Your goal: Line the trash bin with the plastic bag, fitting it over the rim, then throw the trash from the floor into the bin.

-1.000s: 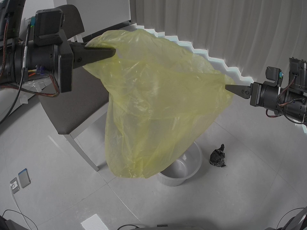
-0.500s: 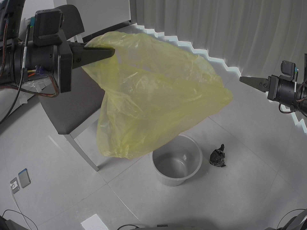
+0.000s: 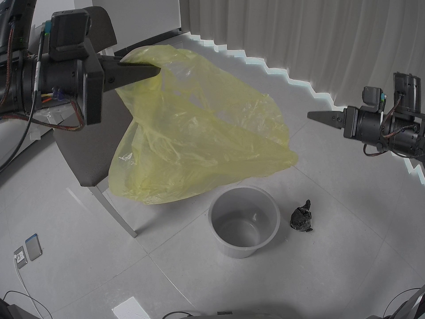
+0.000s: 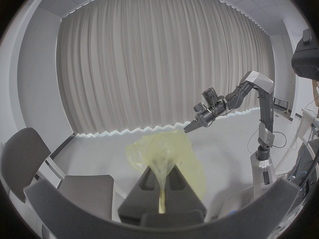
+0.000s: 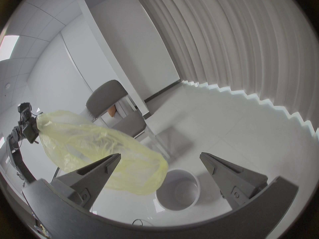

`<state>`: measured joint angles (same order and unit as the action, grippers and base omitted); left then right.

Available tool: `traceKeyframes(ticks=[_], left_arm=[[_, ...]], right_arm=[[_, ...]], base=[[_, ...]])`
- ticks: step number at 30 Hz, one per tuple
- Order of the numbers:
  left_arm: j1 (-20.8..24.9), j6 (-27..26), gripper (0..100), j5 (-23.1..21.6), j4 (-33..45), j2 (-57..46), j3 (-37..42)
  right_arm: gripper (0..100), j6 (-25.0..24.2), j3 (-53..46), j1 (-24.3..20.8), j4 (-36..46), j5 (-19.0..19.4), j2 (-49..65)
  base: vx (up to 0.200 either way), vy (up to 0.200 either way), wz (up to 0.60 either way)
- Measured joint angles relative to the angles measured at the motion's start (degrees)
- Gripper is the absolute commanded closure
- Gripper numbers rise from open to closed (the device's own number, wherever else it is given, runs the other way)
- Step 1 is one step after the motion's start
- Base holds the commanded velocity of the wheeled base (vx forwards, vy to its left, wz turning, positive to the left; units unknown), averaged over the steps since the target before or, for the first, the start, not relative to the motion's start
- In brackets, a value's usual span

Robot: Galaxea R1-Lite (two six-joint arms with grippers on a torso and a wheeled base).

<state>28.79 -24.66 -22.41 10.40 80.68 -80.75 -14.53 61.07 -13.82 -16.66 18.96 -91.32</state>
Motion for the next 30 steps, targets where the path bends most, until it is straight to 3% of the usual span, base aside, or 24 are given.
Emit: traceKeyframes(ticks=[8,30], left_arm=[[-0.52,-0.13,100,-0.06,-1.29,1.21,-0.67],[1.27,0.04,100,-0.20,-3.04,1.18,-1.37]], right_arm=[[0,0.44,-4.83,-1.90,-0.38,0.28,-1.05],[0,0.04,-4.57,-2.35,-3.80,1.78,-7.77]], base=[[0.000,0.000,0.00],[0.000,0.000,0.00]])
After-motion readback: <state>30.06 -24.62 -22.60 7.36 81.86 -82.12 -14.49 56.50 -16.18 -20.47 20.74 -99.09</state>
